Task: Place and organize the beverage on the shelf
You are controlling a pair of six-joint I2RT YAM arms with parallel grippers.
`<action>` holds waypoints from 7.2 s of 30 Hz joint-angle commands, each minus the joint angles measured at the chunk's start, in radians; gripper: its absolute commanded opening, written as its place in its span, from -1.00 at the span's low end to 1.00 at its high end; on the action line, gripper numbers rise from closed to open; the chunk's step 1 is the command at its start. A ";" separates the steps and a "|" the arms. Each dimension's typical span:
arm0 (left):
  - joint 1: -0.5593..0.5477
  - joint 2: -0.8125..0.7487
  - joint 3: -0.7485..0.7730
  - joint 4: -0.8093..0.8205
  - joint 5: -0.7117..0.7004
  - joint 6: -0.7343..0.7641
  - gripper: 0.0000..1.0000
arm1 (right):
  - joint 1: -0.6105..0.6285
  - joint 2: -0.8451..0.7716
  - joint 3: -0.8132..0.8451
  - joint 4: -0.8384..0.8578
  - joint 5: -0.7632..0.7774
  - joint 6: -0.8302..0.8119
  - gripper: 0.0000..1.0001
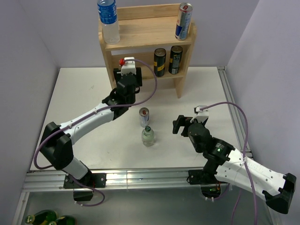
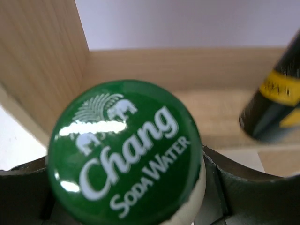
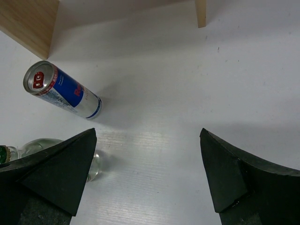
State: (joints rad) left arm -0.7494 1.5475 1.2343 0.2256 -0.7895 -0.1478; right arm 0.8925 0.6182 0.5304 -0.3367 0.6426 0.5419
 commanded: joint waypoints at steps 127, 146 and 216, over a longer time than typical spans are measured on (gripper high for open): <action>0.206 -0.141 -0.225 0.053 0.079 -0.243 0.79 | 0.003 -0.017 -0.017 0.019 0.045 0.020 0.96; 0.124 -0.110 -0.252 0.100 -0.043 -0.280 0.79 | 0.003 -0.014 -0.015 0.022 0.048 0.015 0.96; -0.587 0.141 -0.590 0.379 -0.146 -0.427 0.72 | 0.002 -0.011 -0.018 0.007 0.063 0.032 0.96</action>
State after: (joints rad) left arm -1.3586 1.6646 0.6113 0.5114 -0.9390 -0.6056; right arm 0.8925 0.6170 0.5156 -0.3374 0.6899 0.5610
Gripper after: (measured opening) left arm 0.870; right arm 0.981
